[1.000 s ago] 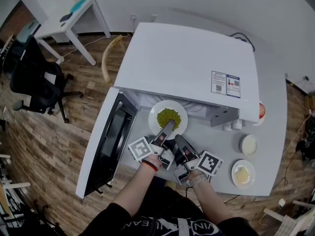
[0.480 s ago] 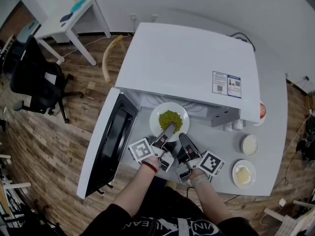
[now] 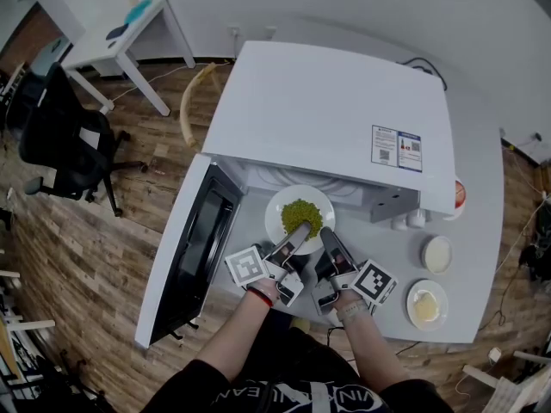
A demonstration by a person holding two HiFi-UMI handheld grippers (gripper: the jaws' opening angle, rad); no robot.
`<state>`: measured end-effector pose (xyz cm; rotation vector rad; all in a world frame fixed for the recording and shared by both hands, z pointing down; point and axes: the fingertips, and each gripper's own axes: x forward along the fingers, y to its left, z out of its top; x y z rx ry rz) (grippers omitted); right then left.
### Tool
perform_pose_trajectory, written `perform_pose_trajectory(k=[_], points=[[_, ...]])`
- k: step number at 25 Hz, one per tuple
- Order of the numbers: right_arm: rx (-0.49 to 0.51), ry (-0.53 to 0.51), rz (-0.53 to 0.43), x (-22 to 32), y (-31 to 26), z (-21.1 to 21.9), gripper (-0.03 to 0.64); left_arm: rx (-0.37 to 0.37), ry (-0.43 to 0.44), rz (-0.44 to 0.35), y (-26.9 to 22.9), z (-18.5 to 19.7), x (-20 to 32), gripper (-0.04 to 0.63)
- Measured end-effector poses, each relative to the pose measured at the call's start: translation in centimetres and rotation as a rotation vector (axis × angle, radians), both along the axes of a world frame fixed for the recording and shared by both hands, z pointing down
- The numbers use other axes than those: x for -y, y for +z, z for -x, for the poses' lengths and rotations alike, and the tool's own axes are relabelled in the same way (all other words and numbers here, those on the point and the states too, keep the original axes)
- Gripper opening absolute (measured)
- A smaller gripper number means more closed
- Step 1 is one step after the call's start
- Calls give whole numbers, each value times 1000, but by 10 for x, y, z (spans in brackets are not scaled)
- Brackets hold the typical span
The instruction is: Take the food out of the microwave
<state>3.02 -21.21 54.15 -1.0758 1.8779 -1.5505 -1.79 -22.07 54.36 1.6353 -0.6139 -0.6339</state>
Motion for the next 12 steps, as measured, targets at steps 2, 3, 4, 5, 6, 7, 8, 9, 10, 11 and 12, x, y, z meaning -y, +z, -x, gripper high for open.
perform_pose_trajectory(k=[2,3,4,5,6,7,8,9,10,11,12], points=[[1,0,-6,1,0,-1,45,1,15,-3,0,-3,-2,74],[1,0,-10,1,-1,-2,44,2,21,-4,0,-4,-3,74],[4,-1,-13,1,-1,-2,44,2,23,-2,0,-5,-4,74],[7,0,-14,1,-2,-3,46,1,25,-2,0,-5,-5,74],[7,0,-13,1,-1,-3,45,-2,26,-3,0,-6,-6,74],[5,1,-12,0,-1,-4,46,-6,28,-3,-1,-6,-6,74],[3,2,-14,0,-2,-5,46,-11,31,-4,-2,-7,-7,74],[6,4,-16,-1,-3,-5,48,-14,34,-5,-3,-7,-8,74],[11,8,-17,-1,-4,-6,52,-15,38,-4,-3,-8,-9,74],[18,12,-18,-1,-4,-6,59,-15,43,-4,-3,-8,-10,74],[24,16,-19,-1,-5,-7,70,-13,48,-6,-3,-9,-11,74]])
